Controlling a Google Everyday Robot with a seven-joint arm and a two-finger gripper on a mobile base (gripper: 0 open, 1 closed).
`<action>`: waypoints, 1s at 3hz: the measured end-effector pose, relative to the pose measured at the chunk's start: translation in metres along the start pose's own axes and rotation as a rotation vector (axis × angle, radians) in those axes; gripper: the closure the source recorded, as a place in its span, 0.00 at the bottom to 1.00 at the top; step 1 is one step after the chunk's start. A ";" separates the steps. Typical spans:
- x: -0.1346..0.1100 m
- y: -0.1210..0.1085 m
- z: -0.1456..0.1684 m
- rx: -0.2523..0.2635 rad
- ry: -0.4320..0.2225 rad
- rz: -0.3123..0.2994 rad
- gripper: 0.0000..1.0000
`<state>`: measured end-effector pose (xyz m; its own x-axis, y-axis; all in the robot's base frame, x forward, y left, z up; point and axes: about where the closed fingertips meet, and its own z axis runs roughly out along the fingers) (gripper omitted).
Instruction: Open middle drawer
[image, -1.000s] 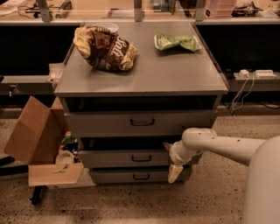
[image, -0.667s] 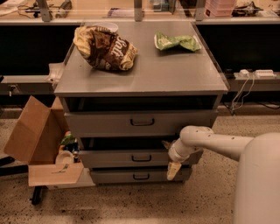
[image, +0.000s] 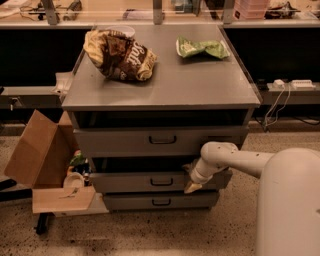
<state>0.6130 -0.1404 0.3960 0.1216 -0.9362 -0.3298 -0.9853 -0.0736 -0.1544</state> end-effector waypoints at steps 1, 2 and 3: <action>-0.001 -0.002 -0.003 0.000 0.000 0.000 0.64; -0.005 0.012 -0.010 -0.007 -0.005 -0.003 0.89; -0.005 0.012 -0.010 -0.007 -0.005 -0.003 1.00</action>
Offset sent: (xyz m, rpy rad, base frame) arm -0.1148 0.0054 0.0523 0.0286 0.0375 0.0422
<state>0.5995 -0.1396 0.4051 0.1251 -0.9342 -0.3340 -0.9857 -0.0787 -0.1491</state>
